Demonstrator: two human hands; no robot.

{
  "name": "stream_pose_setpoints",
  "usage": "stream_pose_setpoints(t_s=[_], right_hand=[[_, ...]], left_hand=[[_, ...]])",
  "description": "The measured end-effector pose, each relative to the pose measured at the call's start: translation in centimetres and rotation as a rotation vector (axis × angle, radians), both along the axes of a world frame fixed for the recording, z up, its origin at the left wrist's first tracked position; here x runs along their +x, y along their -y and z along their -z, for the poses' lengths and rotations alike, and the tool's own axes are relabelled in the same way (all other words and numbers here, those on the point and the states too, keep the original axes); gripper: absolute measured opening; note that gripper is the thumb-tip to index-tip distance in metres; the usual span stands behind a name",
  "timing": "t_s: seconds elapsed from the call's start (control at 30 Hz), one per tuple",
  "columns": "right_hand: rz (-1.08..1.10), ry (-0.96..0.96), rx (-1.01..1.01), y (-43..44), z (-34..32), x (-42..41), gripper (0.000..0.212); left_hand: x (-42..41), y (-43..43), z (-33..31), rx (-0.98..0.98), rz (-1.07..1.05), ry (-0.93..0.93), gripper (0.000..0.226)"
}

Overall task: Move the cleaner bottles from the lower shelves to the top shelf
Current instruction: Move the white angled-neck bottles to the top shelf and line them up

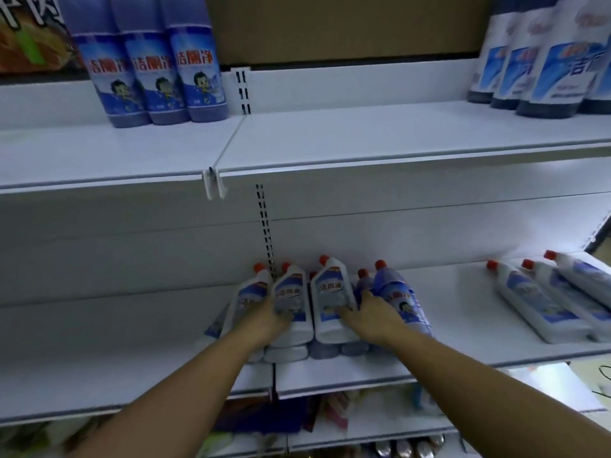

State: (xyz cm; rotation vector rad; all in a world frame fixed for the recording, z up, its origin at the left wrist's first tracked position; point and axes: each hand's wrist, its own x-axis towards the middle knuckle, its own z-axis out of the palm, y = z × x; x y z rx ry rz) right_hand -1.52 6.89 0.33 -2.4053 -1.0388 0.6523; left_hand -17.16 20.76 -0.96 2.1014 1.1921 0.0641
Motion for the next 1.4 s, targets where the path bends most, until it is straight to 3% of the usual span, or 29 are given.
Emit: stream_pose_setpoints(t_s=[0.13,0.3,0.47,0.6,0.67,0.8,0.93,1.0,1.07,1.23,1.4], right_hand=[[0.143,-0.210,-0.020,-2.4,2.2,-0.3,0.061],[0.336,-0.419,0.010,-4.2,2.6,0.4,0.063],[0.388,-0.416,0.112,-5.1,1.8,-0.7,0.077],[0.377,-0.594,0.237,-2.7,1.3,-1.6,0.059],[0.335,-0.732,0.331,-1.3,1.4,-2.6,0.044],[0.157,-0.933,0.410,-0.4,1.1,-6.1,0.037],[-0.053,-1.088,0.430,-0.8,-0.1,-11.8,0.060],[-0.167,-1.089,0.414,-0.5,-1.1,-14.8,0.068],[-0.275,-1.022,0.407,-0.2,-2.3,-18.0,0.072],[-0.444,-0.925,0.429,0.0,-5.2,-27.2,0.058],[-0.528,-0.879,0.511,-1.2,-9.5,-35.6,0.054]], left_hand=[[1.9,-0.3,1.6,-0.395,-0.280,0.122,0.039],[3.3,-1.5,1.9,-0.477,-0.353,0.193,0.045],[2.6,-1.0,1.8,-0.664,-0.388,0.345,0.047],[-1.8,0.8,0.8,-0.798,-0.430,0.481,0.027],[-5.1,1.8,0.4,-0.798,-0.461,0.607,0.028],[-12.2,4.4,-0.5,-0.719,-0.499,0.801,0.055],[-19.3,7.1,-2.2,-0.625,-0.494,0.905,0.044],[-22.9,8.1,-3.2,-0.596,-0.506,0.929,0.042],[-26.5,8.5,-4.1,-0.561,-0.511,0.919,0.056],[-35.4,8.7,-5.9,-0.499,-0.465,0.993,0.056],[-43.7,6.9,-8.8,-0.391,-0.419,1.055,0.102]])
